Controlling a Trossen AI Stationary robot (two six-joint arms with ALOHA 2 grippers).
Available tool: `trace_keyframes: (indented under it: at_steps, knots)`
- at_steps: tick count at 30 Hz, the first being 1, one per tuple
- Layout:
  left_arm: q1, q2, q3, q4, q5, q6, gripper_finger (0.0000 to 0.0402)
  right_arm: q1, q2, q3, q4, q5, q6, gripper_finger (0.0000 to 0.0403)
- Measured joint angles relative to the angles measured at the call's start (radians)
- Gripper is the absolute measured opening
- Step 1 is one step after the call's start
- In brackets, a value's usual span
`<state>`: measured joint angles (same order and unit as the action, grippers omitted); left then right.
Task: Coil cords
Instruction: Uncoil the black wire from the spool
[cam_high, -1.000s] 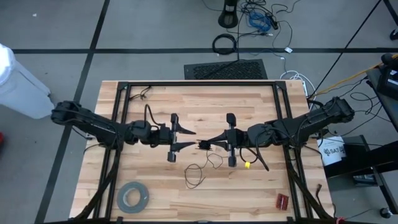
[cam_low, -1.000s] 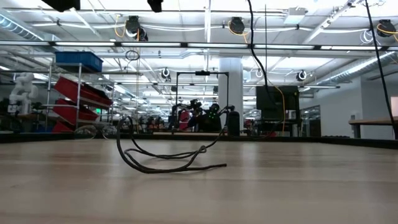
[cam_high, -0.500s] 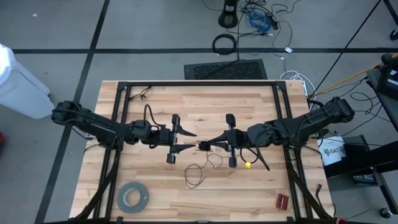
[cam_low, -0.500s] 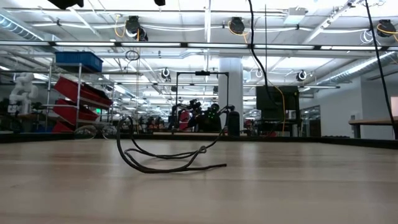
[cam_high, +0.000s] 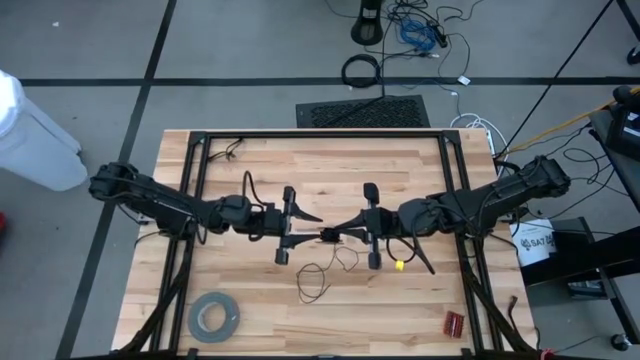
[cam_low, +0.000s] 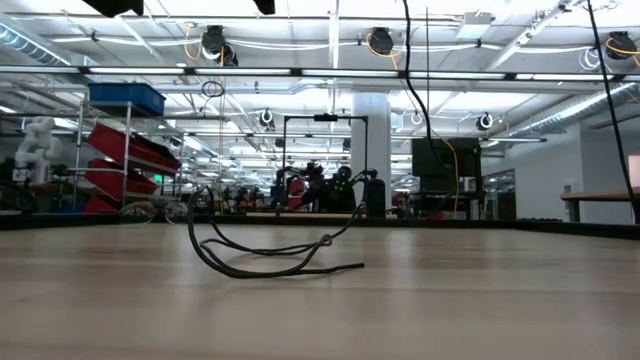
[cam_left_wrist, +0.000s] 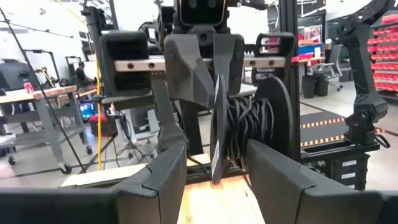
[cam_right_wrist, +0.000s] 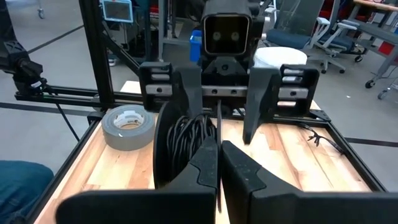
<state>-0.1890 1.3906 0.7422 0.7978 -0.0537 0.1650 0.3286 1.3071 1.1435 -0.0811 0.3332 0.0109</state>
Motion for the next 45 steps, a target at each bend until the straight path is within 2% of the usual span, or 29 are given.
trace_keyframes:
  at_steps: [11, 14, 17, 25, 33, 39, 45]
  knots:
    - [-0.002, 0.017, 0.008, 0.003, -0.004, 0.008, 0.0173, 0.0, 0.0, 0.0, -0.005, 0.0, 0.0, 0.0]
    - [-0.002, 0.017, 0.008, 0.003, -0.006, 0.024, 0.0162, 0.0, 0.0, 0.0, -0.006, 0.0, 0.0, 0.0]
    - [-0.004, 0.017, 0.008, 0.005, -0.01, 0.049, 0.013, 0.0, 0.0, 0.0, -0.006, 0.002, 0.0, 0.0]
    - [-0.004, 0.016, 0.008, 0.007, -0.036, 0.052, 0.0011, 0.0, 0.0, 0.0, -0.008, 0.006, 0.003, 0.0]
    - [-0.008, 0.01, 0.008, 0.002, -0.041, 0.054, 0.0004, 0.0, 0.0, 0.0, -0.006, 0.003, 0.003, 0.0004]
    - [-0.024, -0.045, 0.008, -0.056, -0.05, 0.095, 0.0002, 0.001, -0.011, 0.0, -0.001, 0.004, -0.01, 0.0043]
    - [-0.046, -0.135, 0.009, -0.224, -0.05, 0.204, 0.0001, 0.039, -0.056, 0.0, -0.009, 0.057, 0.004, 0.0085]
